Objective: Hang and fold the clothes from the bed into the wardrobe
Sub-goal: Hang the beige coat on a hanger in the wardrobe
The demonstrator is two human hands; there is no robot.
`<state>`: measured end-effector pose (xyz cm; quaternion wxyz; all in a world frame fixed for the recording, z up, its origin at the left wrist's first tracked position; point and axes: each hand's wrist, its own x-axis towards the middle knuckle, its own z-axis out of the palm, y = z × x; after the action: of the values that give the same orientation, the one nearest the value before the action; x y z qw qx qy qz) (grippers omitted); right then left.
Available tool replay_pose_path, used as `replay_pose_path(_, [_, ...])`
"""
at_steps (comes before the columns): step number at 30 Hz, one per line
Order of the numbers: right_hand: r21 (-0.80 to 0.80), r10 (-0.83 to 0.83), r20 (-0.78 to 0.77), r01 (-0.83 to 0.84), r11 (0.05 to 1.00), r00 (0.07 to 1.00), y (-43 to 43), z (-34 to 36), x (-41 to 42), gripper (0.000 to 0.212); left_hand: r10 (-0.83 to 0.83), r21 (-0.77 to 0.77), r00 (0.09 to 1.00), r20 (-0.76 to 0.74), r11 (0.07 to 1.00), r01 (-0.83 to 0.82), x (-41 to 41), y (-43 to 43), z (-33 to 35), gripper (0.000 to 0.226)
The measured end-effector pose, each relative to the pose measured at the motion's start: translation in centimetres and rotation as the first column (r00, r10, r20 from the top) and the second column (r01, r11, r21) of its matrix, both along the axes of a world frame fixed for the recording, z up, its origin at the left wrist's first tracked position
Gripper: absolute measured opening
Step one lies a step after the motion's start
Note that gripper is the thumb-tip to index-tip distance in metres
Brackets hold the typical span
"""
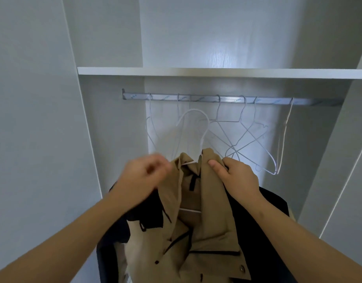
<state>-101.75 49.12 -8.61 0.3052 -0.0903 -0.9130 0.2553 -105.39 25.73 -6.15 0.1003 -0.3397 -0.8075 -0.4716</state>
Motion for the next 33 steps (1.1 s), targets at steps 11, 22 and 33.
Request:
replay_pose_path(11, [-0.051,0.119,0.065,-0.116,0.992,0.991,-0.6,-1.1,0.7,0.045,0.022,-0.255,0.983,0.185,0.967,0.027,-4.4,2.6,3.5,0.013])
replay_pose_path(22, [-0.181,0.094,0.071,-0.08,0.98,0.993,0.5,-2.4,-0.5,0.042,-0.157,0.272,0.91,0.384,0.961,0.051,-3.7,1.6,-0.4,0.009])
replay_pose_path(33, [0.075,0.138,0.072,-0.143,0.987,0.988,-1.2,-1.2,-0.8,0.033,0.357,-0.176,0.851,-0.384,0.877,-0.447,-4.1,3.5,-3.6,0.019])
